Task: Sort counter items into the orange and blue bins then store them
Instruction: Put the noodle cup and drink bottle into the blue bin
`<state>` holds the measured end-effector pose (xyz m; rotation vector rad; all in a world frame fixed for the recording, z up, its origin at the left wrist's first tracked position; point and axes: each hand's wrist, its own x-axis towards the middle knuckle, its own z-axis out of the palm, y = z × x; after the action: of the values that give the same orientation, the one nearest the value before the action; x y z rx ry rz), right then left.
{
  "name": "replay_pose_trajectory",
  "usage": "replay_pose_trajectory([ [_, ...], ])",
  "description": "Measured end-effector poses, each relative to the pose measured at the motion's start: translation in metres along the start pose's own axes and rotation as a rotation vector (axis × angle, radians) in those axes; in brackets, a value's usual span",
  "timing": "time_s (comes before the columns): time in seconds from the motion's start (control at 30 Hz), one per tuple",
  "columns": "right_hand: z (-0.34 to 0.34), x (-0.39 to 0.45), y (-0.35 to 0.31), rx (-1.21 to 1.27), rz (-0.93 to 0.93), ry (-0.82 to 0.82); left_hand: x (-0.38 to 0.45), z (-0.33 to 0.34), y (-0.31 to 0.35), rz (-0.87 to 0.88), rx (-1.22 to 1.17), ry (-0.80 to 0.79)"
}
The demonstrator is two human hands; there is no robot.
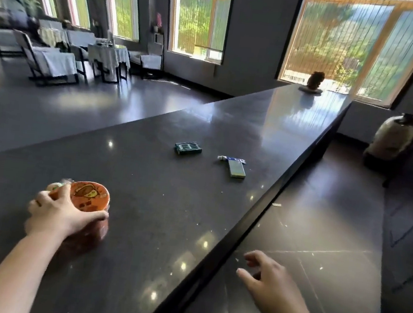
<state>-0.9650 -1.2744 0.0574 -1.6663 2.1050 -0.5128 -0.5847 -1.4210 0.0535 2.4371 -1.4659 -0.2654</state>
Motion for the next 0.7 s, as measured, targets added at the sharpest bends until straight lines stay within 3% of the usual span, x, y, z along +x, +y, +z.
replay_pose_trajectory([
  [0.23,0.008,0.096,-0.028,-0.051,-0.131,-0.105,-0.008,0.027,0.045,0.069,0.082,0.013],
  [0.53,0.037,0.212,-0.124,-0.034,-0.38,-0.152,0.003,0.036,0.076,0.094,0.076,0.049],
  [0.7,0.07,0.24,-0.156,-0.083,-0.529,-0.328,-0.006,0.025,0.054,-0.083,-0.08,0.086],
])
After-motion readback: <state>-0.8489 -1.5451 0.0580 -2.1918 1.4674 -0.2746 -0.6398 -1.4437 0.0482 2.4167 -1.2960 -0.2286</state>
